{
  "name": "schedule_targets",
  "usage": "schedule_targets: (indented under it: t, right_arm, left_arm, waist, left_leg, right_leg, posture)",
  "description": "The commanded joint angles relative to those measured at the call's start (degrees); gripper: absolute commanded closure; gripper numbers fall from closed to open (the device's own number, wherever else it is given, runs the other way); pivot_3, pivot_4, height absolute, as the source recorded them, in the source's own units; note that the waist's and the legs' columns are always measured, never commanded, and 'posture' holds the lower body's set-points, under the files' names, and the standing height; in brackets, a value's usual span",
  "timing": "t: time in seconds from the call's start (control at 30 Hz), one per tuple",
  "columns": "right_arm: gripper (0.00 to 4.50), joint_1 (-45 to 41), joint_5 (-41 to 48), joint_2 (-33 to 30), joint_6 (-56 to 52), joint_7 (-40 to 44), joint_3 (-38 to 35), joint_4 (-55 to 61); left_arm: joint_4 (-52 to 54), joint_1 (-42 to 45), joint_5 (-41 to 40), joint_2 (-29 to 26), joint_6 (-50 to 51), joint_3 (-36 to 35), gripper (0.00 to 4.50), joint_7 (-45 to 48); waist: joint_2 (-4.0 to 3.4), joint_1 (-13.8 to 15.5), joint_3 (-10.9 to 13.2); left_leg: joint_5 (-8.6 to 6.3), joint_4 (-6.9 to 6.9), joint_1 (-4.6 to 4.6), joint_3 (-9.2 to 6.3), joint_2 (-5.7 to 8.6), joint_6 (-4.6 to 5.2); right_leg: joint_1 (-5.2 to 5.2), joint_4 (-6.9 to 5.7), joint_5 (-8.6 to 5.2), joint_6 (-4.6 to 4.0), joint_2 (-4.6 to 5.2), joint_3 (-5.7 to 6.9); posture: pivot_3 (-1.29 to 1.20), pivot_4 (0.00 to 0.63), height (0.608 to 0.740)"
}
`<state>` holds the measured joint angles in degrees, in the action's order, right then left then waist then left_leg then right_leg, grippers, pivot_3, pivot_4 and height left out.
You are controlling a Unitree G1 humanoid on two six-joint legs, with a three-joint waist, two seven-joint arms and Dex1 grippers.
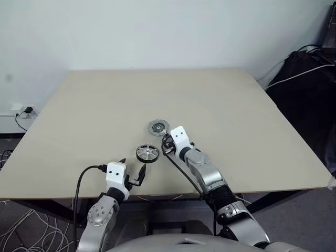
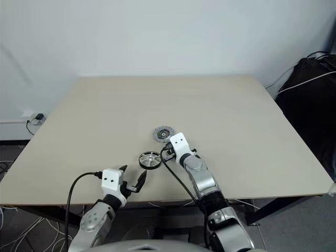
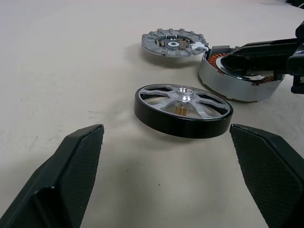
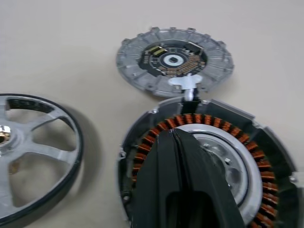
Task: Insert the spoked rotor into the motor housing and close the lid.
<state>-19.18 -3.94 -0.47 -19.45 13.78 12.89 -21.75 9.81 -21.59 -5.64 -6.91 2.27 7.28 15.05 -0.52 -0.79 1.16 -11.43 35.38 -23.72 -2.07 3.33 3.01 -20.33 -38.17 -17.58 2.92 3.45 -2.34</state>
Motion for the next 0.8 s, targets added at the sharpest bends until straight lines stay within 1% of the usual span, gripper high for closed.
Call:
schedule_targets:
  t: [0.03, 0.33, 0.43, 0.53, 0.6, 0.7, 0.8]
  right_arm:
    - [4.47, 0.02, 0.16, -0.87, -1.04, -0.48, -1.42, 1.92]
    - [4.47, 2.22, 1.03, -2.31, -3.29, 1.38, -1.10, 6.29]
    - [4.47, 3.10, 2.82, -2.31, -2.87, 3.95, -1.24, 8.56]
    - [4.47, 4.10, 6.48, -2.06, -1.06, 7.99, -1.97, 12.06]
    - [4.47, 4.38, 7.83, -1.98, -0.36, 8.93, -2.55, 13.38]
    - [4.47, 4.19, 8.44, -1.65, 0.62, 7.51, -3.91, 13.85]
    - [4.47, 3.21, 6.29, -1.48, 1.53, 2.66, -5.12, 11.81]
  left_arm:
    - [2.54, 0.47, 0.01, 0.20, -0.17, 0.31, 0.00, -0.18]
    - [2.35, 0.83, -0.29, -0.02, 0.03, 0.02, 0.00, 0.20]
    - [1.82, 0.76, -0.31, -0.10, -0.38, -0.06, 0.00, 0.39]
    - [1.07, 0.74, -0.39, -0.26, -0.91, -0.30, 0.00, 0.63]
    - [0.54, 0.83, -0.47, -0.41, -1.23, -0.51, 0.00, 0.79]
    - [-0.16, 0.96, -0.65, -0.65, -1.70, -0.86, 0.00, 1.12]
    - [-0.79, 1.01, -0.63, -0.70, -2.19, -1.02, 0.00, 1.47]
  waist:
    - [0.00, 0.01, 0.00]
    - [0.00, 0.03, 0.00]
    - [0.01, 0.01, 0.00]
    - [0.01, 0.00, 0.02]
    - [0.00, -0.05, 0.05]
    - [0.00, -0.01, 0.05]
    - [0.00, 0.08, 0.05]
  left_leg:
    - [0.00, 0.00, 0.00, 0.00, 0.00, 0.00]
    - [0.00, 0.00, -0.01, 0.00, 0.00, 0.00]
    - [0.00, 0.00, -0.01, 0.00, 0.00, 0.00]
    - [0.00, 0.00, -0.03, 0.00, 0.00, 0.01]
    - [0.00, 0.00, -0.05, 0.00, 0.00, 0.01]
    - [0.00, 0.00, -0.05, 0.00, 0.00, 0.01]
    - [0.00, 0.00, -0.05, 0.00, 0.00, 0.01]
  right_leg:
    - [0.00, 0.00, 0.00, 0.00, 0.00, 0.00]
    - [0.00, 0.01, 0.00, 0.00, 0.00, 0.00]
    - [0.00, 0.01, 0.00, 0.00, 0.01, 0.00]
    - [-0.01, 0.03, -0.01, 0.00, 0.01, 0.00]
    - [-0.03, 0.04, -0.01, 0.00, 0.02, 0.00]
    - [-0.03, 0.04, -0.01, 0.00, 0.01, -0.01]
    - [-0.03, 0.04, 0.00, 0.00, 0.02, 0.00]
  posture:
    - [0.00, 0.000, 0.740]
    - [0.00, 0.000, 0.740]
    - [0.00, 0.000, 0.740]
    - [0.00, 0.000, 0.740]
    - [0.00, 0.000, 0.740]
    - [0.00, 0.000, 0.740]
    - [0.00, 0.000, 0.740]
